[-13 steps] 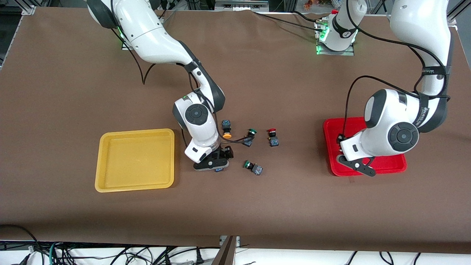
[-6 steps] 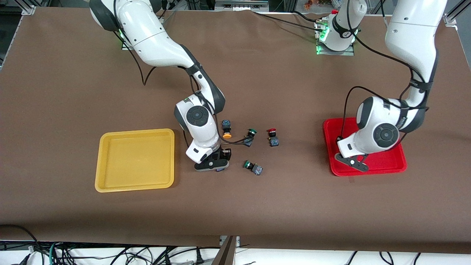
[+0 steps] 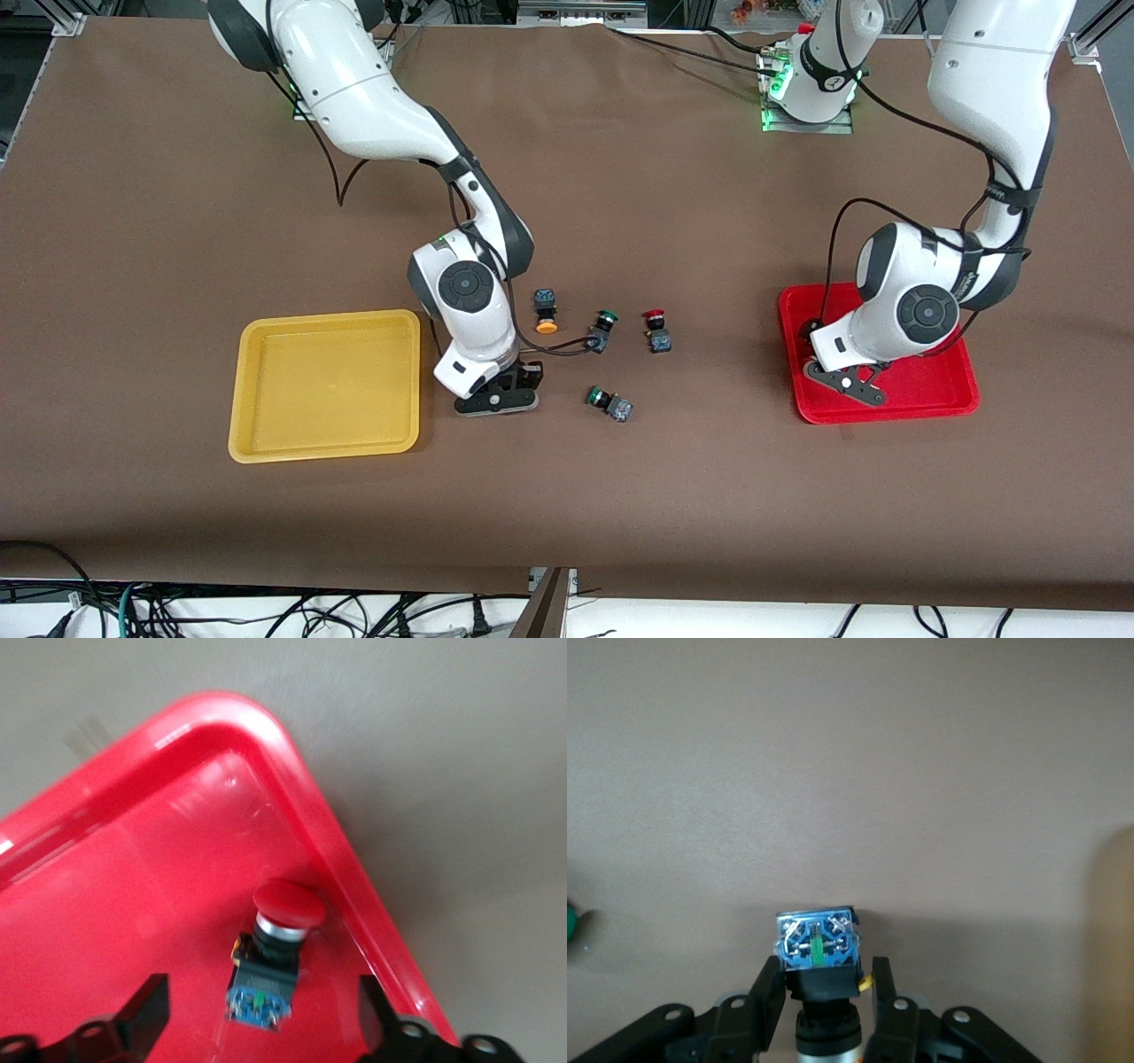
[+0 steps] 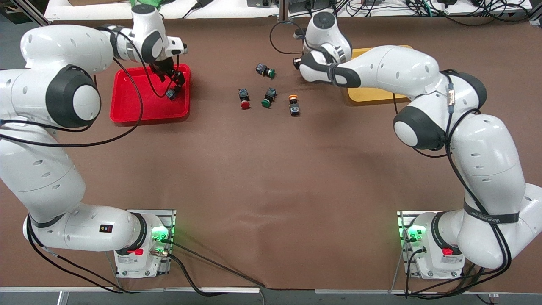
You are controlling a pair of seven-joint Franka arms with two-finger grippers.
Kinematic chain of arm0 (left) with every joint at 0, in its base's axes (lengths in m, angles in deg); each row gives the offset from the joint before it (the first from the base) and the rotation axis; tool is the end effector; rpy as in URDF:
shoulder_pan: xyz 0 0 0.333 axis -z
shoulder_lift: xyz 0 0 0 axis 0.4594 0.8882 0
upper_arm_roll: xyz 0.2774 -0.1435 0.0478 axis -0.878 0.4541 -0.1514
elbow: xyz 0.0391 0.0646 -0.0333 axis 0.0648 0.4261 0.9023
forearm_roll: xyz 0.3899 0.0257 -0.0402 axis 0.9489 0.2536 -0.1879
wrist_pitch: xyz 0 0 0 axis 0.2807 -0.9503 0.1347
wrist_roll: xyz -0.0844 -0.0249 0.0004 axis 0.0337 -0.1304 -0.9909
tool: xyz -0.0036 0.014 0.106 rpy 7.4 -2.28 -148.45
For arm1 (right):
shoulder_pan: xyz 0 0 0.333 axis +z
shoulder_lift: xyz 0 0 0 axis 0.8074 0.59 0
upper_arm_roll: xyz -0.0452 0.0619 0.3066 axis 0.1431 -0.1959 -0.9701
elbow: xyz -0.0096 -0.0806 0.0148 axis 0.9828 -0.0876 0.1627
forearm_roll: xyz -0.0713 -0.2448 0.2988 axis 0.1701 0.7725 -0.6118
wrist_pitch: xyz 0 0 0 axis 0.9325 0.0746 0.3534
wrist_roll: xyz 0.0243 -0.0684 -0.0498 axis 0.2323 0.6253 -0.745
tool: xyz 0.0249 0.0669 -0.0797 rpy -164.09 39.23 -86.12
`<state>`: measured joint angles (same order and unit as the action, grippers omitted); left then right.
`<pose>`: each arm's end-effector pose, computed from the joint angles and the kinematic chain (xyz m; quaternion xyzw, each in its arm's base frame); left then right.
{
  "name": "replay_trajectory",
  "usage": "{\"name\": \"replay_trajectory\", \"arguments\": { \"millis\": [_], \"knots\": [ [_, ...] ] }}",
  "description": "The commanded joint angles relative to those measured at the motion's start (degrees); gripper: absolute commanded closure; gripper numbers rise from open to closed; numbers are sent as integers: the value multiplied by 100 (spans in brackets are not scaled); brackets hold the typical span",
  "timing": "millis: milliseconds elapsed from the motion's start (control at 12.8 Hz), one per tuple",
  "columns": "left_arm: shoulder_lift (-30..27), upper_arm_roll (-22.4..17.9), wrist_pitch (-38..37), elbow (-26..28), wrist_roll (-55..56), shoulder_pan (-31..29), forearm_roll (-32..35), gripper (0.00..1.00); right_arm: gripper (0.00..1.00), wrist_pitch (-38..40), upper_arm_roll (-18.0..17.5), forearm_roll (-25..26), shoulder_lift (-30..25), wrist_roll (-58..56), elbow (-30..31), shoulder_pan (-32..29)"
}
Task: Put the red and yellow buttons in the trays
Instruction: 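Place the yellow button in the yellow tray while the left gripper grasps another red button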
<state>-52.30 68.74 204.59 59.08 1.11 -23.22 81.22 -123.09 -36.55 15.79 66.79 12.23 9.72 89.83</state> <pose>0.6231 -0.0703 0.2398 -0.9725 0.2166 0.0815 0.0269 0.6537 0.4077 0.2207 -0.9923 -0.0701 -0.1020 0.0043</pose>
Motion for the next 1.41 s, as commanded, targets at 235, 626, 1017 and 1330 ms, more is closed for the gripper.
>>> {"name": "replay_trajectory", "arguments": {
  "millis": [235, 626, 1017, 1330],
  "knots": [
    [-263, 1472, -1278, -723, 3218, 202, -71, 0, 78, 1647, 102, 108, -1292, -2043, 619, -768],
    [826, 1685, 1022, -609, 5244, 799, -89, 0, 65, -659, 718, 55, -1610, -3075, 2701, -813],
    [1108, 1544, 1220, -600, 5660, 1117, 640, 0, 1, -457, 710, -50, -1733, -3049, 2689, -865],
    [1153, 1544, 1220, -600, 5634, 1082, 746, 73, 1, 880, 657, -1138, -1777, -2673, 1977, -673]
  ]
}}
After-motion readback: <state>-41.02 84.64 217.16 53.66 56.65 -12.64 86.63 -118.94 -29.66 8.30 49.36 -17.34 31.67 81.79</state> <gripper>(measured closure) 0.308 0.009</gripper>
